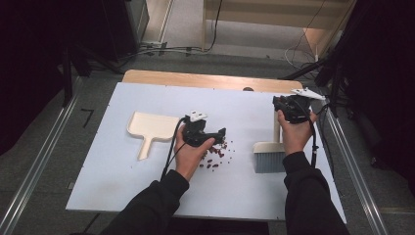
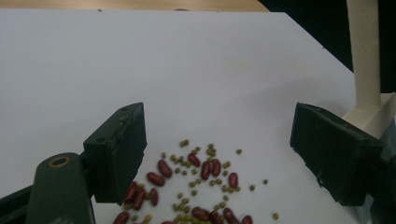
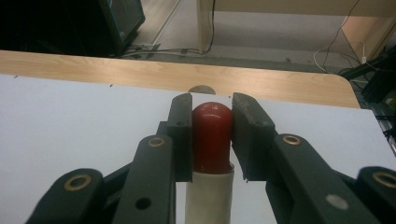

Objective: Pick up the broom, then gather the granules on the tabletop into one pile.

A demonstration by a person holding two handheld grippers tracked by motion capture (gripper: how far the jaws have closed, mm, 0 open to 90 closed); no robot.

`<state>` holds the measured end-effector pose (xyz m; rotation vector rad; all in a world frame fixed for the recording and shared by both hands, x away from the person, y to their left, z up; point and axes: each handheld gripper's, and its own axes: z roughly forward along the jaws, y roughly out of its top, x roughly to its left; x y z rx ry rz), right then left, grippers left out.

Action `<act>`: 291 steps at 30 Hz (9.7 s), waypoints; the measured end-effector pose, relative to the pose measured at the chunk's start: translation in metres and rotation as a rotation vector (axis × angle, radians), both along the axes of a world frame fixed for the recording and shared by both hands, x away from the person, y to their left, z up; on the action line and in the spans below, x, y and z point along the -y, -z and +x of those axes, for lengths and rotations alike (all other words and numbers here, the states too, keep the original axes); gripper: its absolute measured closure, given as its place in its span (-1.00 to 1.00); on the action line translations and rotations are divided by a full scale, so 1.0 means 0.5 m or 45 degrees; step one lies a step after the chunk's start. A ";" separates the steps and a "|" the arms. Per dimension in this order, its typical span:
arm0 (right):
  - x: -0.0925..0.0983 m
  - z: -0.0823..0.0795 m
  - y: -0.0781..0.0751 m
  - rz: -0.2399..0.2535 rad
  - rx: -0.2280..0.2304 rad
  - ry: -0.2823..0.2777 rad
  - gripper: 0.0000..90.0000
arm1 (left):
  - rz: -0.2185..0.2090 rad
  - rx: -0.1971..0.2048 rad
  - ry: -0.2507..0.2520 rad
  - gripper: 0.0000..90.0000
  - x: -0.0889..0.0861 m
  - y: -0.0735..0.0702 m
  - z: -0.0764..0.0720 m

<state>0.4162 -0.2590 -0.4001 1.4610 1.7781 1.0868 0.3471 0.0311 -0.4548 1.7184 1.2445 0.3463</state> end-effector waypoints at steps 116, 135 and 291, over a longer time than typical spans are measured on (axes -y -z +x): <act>0.139 -0.097 0.042 0.158 0.057 -0.318 -0.33 | -0.105 0.065 0.328 0.59 0.267 -0.045 0.118; 0.116 -0.095 0.087 0.107 -0.053 -0.551 -0.35 | -0.116 0.085 0.375 0.60 0.253 -0.051 0.115; -0.039 -0.047 0.116 -0.016 -0.063 -0.431 0.43 | 0.017 -0.028 -0.321 -0.59 -0.375 0.025 -0.085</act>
